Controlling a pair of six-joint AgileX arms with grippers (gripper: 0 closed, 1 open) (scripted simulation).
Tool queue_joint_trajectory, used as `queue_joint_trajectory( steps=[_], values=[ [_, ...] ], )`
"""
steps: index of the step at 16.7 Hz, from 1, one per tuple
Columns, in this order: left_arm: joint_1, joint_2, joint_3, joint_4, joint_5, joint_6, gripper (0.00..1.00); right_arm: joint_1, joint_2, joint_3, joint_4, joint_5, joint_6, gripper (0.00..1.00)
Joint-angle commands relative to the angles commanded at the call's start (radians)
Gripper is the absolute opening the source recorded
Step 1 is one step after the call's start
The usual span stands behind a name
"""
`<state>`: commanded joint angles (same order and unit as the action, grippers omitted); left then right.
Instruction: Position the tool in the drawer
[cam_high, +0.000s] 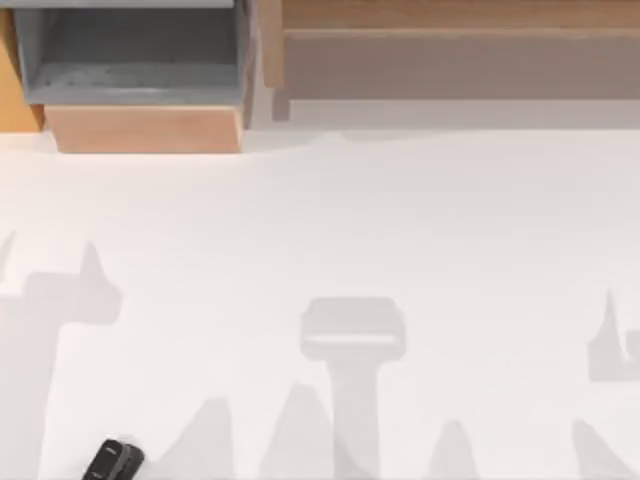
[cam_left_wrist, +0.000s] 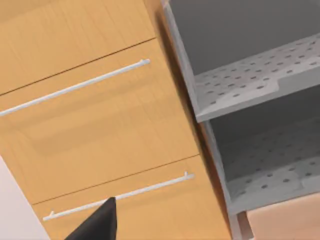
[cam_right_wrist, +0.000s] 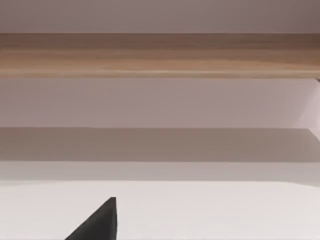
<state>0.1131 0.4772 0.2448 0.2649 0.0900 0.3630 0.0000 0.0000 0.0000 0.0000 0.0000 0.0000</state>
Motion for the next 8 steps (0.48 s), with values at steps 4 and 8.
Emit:
queue_joint_trajectory(
  steps=[4, 8],
  values=[
    [0.072, 0.376, 0.178, 0.192, 0.077, 0.261, 1.0, 0.0, 0.0, 0.0, 0.0, 0.0, 0.0, 1.0],
    [0.142, 0.784, 0.369, 0.396, 0.163, 0.538, 1.0, 0.0, 0.0, 0.0, 0.0, 0.0, 0.0, 1.0]
  ],
)
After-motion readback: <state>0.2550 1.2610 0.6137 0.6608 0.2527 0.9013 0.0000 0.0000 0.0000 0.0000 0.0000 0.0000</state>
